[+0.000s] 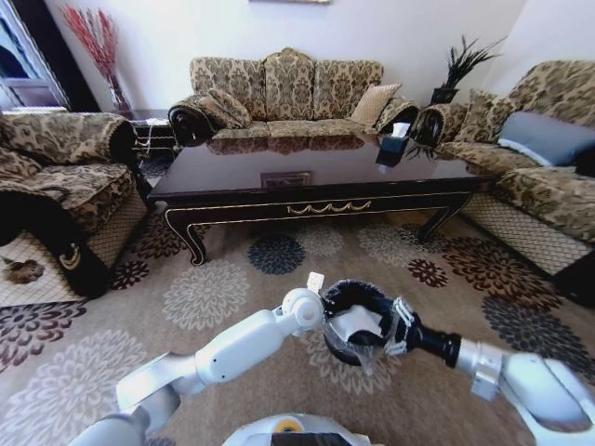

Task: Move to the front of the table and pick up the trash from the floor, then place it into the trash bin.

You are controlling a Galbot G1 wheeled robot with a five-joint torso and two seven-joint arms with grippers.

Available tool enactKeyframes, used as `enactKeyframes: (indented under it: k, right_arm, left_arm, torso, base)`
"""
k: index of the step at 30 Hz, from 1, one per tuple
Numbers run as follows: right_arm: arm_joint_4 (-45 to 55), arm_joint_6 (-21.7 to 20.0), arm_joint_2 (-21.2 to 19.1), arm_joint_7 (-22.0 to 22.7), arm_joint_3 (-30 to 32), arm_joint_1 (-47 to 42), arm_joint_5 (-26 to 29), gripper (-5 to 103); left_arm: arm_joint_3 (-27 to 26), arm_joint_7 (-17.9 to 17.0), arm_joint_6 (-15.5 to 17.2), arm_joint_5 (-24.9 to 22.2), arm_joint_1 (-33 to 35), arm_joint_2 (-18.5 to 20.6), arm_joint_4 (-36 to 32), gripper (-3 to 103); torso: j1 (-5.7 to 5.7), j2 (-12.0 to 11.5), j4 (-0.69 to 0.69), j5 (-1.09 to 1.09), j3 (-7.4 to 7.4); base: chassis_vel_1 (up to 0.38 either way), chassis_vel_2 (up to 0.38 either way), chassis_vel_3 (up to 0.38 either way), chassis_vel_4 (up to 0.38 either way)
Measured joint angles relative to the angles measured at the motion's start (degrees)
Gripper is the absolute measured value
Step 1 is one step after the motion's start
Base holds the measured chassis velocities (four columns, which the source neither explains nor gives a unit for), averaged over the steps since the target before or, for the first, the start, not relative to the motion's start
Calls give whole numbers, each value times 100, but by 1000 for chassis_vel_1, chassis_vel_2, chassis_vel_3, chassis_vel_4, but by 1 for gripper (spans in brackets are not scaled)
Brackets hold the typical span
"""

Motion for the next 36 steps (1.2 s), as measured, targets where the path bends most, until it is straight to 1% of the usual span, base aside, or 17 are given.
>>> enactKeyframes:
  k: [1,2,3,6,8,9,11,12,15,20,22,24,25,28,30,31,36]
  right_arm:
    - [124,-303,1,346,-30,4,322,100]
    - [205,-494,-20,492,-13,28,479,100]
    - [205,-494,-20,492,-13,28,479,100]
    - [238,-800,-184,527,181,69,980,100]
    - [201,-823,-202,604,208,73,1131,100]
    - [121,-824,-204,812,226,113,1212,100]
    - [-73,-808,-165,1350,208,224,1255,100]
    - [-73,-808,-165,1350,208,224,1255,100]
    - [-454,-846,-91,1893,186,404,1629,100]
    - [-885,-947,-90,2248,196,618,1983,100]
    - [-1265,-1100,-98,2627,176,785,2191,100]
    - [-1694,-1069,-89,2815,108,944,2163,100]
    - [-1694,-1069,-89,2815,108,944,2163,100]
    - [-2342,-889,-57,2840,-23,1091,2027,100]
    - [-2749,-812,-30,2725,-153,1157,2056,100]
    - [-2749,-812,-30,2725,-153,1157,2056,100]
    - [-3576,-754,21,2315,-597,1451,2330,100]
  left_arm:
    - [0,1,0,0,2,5,0,0]
    - [0,1,0,8,5,12,3,0]
    - [0,1,0,8,5,12,3,0]
    - [-9,2,0,30,29,40,-2,0]
    - [-34,4,0,30,47,51,-20,0]
    - [-84,11,0,32,82,85,-55,0]
    - [-198,82,-2,95,197,274,-133,0]
    - [-198,82,-2,95,197,274,-133,0]
    - [-412,174,2,212,370,697,-206,0]
    - [-681,273,1,216,467,928,-276,0]
    - [-930,318,-1,252,595,1028,-330,0]
    - [-1130,395,0,357,740,1096,-348,0]
    - [-1130,395,0,357,740,1096,-348,0]
    - [-1479,488,1,484,976,1180,-392,0]
    - [-1734,558,1,590,1147,1242,-434,0]
    - [-1734,558,1,590,1147,1242,-434,0]
    - [-2258,656,1,722,1539,1336,-588,0]
  torso:
    - [0,0,0,-1,0]
    - [0,0,0,-3,0]
    - [0,0,0,-3,0]
    - [0,0,3,-2,0]
    - [0,0,2,-2,0]
    - [0,0,-2,-3,0]
    - [0,0,-2,-3,0]
    - [0,0,-2,-3,0]
    - [0,0,4,-1,0]
    - [0,0,2,-3,0]
    - [0,0,0,-3,0]
    - [0,0,0,-3,0]
    - [0,0,0,-3,0]
    - [0,0,2,-3,0]
    - [0,0,0,-3,0]
    - [0,0,0,-3,0]
    - [0,0,2,-3,0]
  base:
    - [0,0,0,0]
    - [0,0,0,0]
    - [0,0,0,0]
    - [0,0,0,0]
    - [0,0,0,0]
    - [0,0,0,0]
    - [0,0,0,0]
    - [0,0,0,0]
    - [0,0,0,0]
    - [0,0,0,0]
    - [0,0,0,0]
    - [0,0,0,0]
    - [0,0,0,0]
    - [0,0,0,0]
    - [0,0,0,0]
    - [0,0,0,0]
    - [0,0,0,0]
